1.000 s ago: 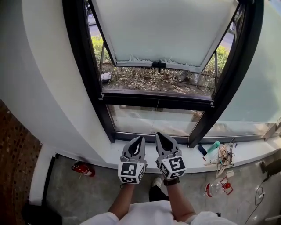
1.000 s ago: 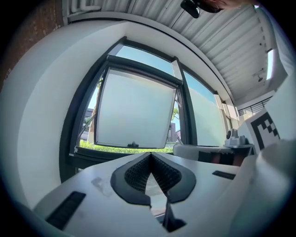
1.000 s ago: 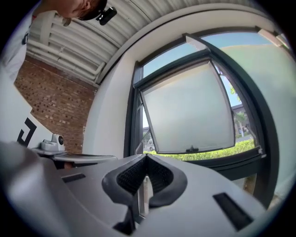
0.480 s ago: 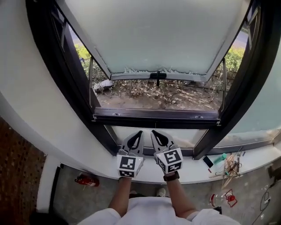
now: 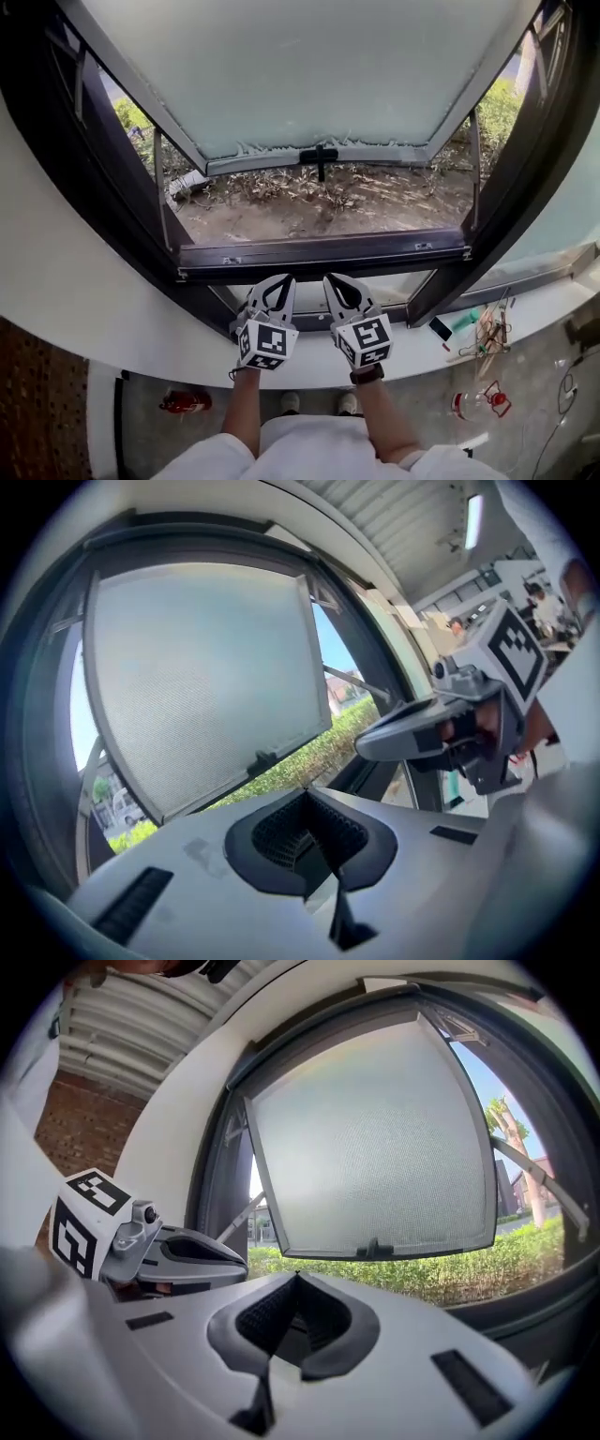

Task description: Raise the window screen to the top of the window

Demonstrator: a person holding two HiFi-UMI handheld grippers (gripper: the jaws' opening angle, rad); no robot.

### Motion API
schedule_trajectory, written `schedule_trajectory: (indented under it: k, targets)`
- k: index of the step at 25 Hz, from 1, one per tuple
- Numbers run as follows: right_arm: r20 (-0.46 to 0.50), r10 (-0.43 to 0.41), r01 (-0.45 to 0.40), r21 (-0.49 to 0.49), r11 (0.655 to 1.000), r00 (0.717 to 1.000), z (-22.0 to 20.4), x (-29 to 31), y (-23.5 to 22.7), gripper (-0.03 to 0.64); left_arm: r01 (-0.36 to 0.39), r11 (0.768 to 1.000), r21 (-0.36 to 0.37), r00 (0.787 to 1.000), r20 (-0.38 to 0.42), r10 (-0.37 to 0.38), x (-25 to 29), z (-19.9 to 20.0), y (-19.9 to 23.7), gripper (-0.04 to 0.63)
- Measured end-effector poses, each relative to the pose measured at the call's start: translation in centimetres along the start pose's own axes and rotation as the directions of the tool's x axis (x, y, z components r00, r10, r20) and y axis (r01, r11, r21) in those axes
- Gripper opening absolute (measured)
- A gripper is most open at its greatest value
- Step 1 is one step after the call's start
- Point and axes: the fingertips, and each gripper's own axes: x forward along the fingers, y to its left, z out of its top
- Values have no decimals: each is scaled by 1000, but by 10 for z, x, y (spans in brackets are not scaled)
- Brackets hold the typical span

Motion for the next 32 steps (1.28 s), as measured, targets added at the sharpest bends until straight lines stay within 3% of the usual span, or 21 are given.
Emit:
schedule_trajectory:
  k: [2,4,6,8,12,14,16,19,24,32]
  targets:
    - [-7,-37,38,23,999,999,-6,0,-9,3,68,994,80,997,-41,-65,11,-5,-10,0]
    - [-16,-72,73,44,996,997,-13,-1,-18,2,133,986,101,990,-70,-126,22,-12,-21,0]
    - [-31,-101,102,54,993,994,-21,-1,-25,2,167,978,127,983,-100,-155,34,-21,-28,2]
    - [-44,-123,126,60,990,991,-27,-3,-32,3,181,962,203,978,-142,-154,43,-30,-33,12]
    - [-85,-136,143,82,986,987,-43,-8,-45,3,217,882,419,966,-223,-132,52,-38,-43,51]
    - [-115,-131,143,102,985,985,-54,-9,-50,3,242,841,484,958,-258,-127,58,-42,-46,72]
    - [-147,-111,129,122,984,983,-67,-9,-53,3,254,817,517,951,-287,-114,64,-48,-46,78]
    - [-223,-67,102,150,983,973,-90,-8,-52,3,229,808,543,950,-304,-65,69,-54,-43,78]
    - [-359,-47,106,146,984,932,-132,1,-55,27,189,781,595,959,-284,-15,71,-54,-42,78]
    - [-404,28,49,179,983,914,-169,35,-39,126,210,795,569,952,-304,-34,72,-51,-44,75]
